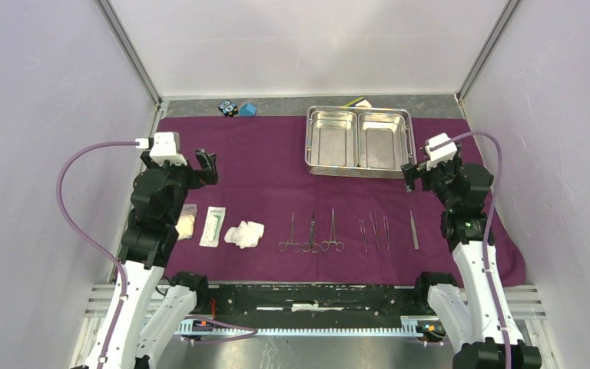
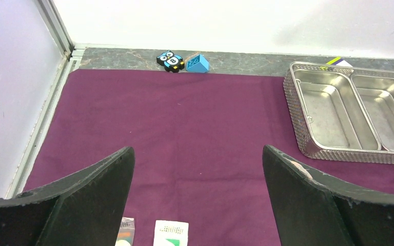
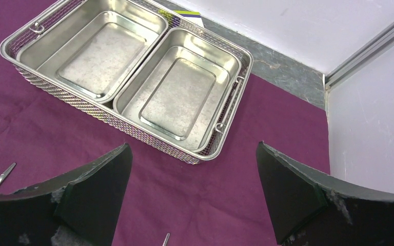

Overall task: Open and lay out the surgical kit
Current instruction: Reset both arms

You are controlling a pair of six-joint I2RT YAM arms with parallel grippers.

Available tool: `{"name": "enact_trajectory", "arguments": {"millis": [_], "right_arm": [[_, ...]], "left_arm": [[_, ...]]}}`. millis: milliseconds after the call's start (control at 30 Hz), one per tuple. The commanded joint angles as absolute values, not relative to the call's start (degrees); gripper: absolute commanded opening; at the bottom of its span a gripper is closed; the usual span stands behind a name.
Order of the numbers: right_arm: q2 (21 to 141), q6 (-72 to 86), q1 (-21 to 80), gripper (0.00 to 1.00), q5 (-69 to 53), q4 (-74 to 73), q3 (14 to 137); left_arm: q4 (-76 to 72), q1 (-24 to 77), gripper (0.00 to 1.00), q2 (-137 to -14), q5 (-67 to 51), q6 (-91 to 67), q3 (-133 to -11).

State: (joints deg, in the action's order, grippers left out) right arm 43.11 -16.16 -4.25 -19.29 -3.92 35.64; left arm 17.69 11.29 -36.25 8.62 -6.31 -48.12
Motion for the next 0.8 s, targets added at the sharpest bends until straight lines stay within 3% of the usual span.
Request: {"name": "enact_trajectory", "arguments": {"millis": [0, 767], "right_arm": [[42.7, -17.0, -4.5, 0.98, -20.1, -2.9, 35.1], [43.0, -17.1, -4.5, 0.97, -21.2, -3.2, 35.2]], "left_arm": [[17.0, 10.8, 1.00, -35.5, 8.0, -3.4, -47.7], [17.3, 10.4, 1.00, -35.4, 7.6, -3.8, -47.2]]}}
